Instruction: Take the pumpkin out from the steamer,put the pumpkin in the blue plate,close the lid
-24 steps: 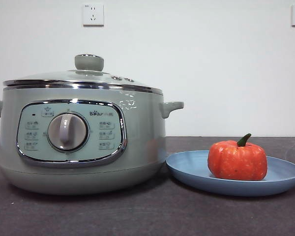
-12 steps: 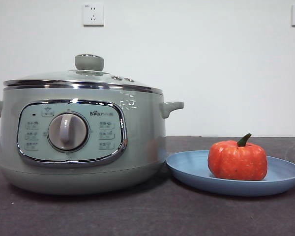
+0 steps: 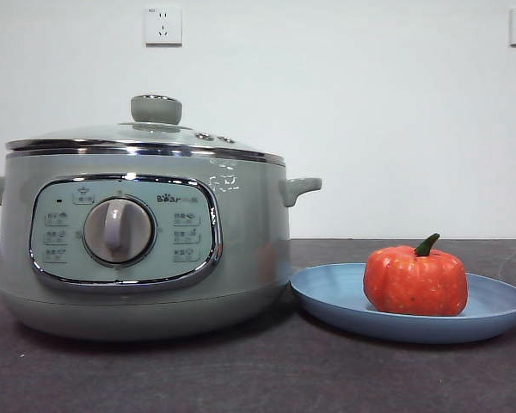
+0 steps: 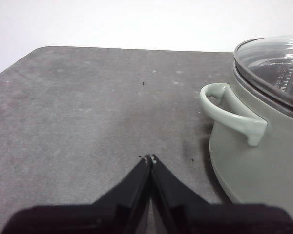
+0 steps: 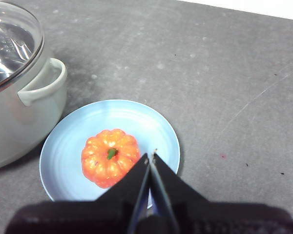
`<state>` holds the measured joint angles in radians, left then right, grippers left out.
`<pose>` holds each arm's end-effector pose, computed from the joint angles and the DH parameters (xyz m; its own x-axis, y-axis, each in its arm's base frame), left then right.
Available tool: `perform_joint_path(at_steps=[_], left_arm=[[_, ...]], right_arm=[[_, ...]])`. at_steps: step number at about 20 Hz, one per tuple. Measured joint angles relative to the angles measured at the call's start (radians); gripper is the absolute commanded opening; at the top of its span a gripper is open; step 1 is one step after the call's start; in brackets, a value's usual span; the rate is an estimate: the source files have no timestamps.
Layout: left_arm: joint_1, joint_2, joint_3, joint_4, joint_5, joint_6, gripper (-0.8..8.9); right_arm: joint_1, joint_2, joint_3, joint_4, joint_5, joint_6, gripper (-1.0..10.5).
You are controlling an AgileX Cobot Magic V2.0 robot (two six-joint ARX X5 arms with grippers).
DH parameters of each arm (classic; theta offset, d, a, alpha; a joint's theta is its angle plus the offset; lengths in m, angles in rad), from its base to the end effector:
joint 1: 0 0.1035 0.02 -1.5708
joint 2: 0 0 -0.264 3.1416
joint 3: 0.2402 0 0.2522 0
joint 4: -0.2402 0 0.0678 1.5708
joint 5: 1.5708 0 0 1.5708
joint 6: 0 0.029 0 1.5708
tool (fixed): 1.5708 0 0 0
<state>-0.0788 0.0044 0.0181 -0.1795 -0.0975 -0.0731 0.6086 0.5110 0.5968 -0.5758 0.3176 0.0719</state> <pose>0.0954 -0.0047 0.1521 0.9862 0.0198 -0.1642 -0.0293 0.9980 -0.0560 0.0977 0.0570 0.2685 0.8662 0.2230 -0.4471 -0.2885 0.9539 -0.0832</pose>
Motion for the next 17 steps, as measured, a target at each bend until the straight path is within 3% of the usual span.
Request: perform_joint_path(at_steps=[5, 8, 10, 12, 15, 17], left_arm=[[0.000, 0.000, 0.000, 0.000, 0.000, 0.000, -0.03], [0.000, 0.000, 0.000, 0.000, 0.000, 0.000, -0.03], [0.000, 0.000, 0.000, 0.000, 0.000, 0.000, -0.03], [0.000, 0.000, 0.000, 0.000, 0.000, 0.000, -0.03], [0.000, 0.000, 0.000, 0.000, 0.000, 0.000, -0.03], [0.000, 0.000, 0.000, 0.000, 0.000, 0.000, -0.03]], right_arm=[[-0.023, -0.059, 0.000, -0.005, 0.019, -0.034, 0.0], [-0.124, -0.132, -0.019, 0.095, 0.015, -0.086, 0.0], [-0.231, -0.190, -0.093, 0.187, -0.074, -0.138, 0.0], [-0.357, -0.262, -0.203, 0.289, -0.242, -0.188, 0.0], [-0.451, -0.336, -0.310, 0.362, -0.356, -0.209, 0.0], [-0.488, -0.370, -0.372, 0.389, -0.389, -0.213, 0.0]])
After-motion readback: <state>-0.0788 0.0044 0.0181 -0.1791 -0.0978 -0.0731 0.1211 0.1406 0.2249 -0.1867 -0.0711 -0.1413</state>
